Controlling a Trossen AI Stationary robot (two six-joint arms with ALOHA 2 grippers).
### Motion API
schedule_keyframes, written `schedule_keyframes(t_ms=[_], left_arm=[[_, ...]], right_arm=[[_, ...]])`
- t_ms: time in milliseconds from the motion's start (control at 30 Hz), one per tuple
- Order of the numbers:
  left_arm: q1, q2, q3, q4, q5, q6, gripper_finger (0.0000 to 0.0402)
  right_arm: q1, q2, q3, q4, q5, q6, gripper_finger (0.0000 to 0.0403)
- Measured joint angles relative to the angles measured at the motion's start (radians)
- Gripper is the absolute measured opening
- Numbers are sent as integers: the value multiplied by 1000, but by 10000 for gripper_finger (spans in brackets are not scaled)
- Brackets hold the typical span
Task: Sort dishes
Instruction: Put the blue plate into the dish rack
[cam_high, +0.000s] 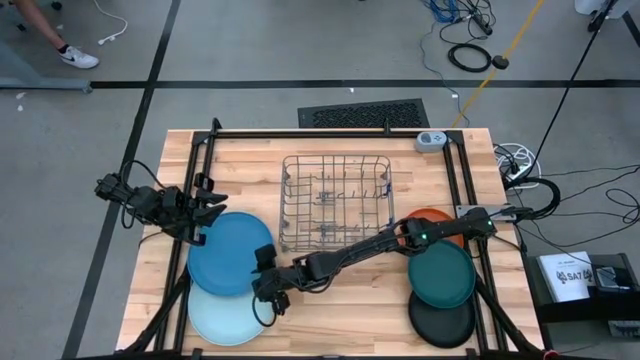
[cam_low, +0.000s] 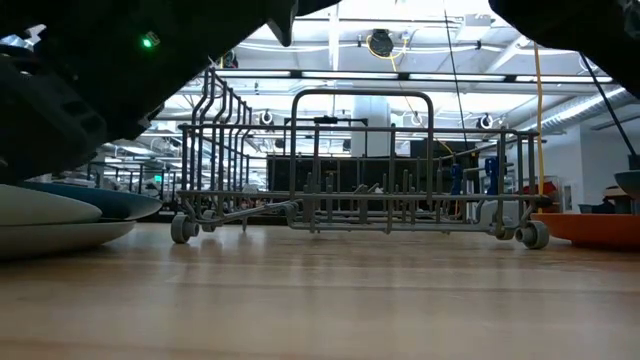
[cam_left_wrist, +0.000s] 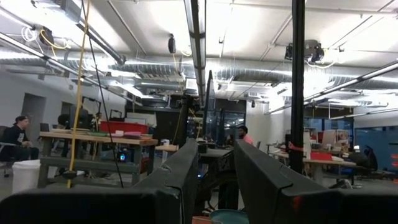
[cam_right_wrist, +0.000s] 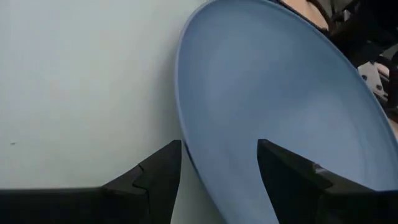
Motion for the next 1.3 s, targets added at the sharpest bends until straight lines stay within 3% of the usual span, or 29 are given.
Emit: schedule_keyframes(t_ms=[467, 833, 1300], left_arm=[[0, 0, 0, 0, 0, 0, 105], [0, 0, 0, -4, 0, 0, 105], [0, 0, 0, -4, 0, 0, 105]], right_arm=[[-12, 55, 2, 18, 7, -24, 153], [-5, 59, 2, 39, 75, -82, 14], [55, 60, 13, 93, 174, -248, 4]])
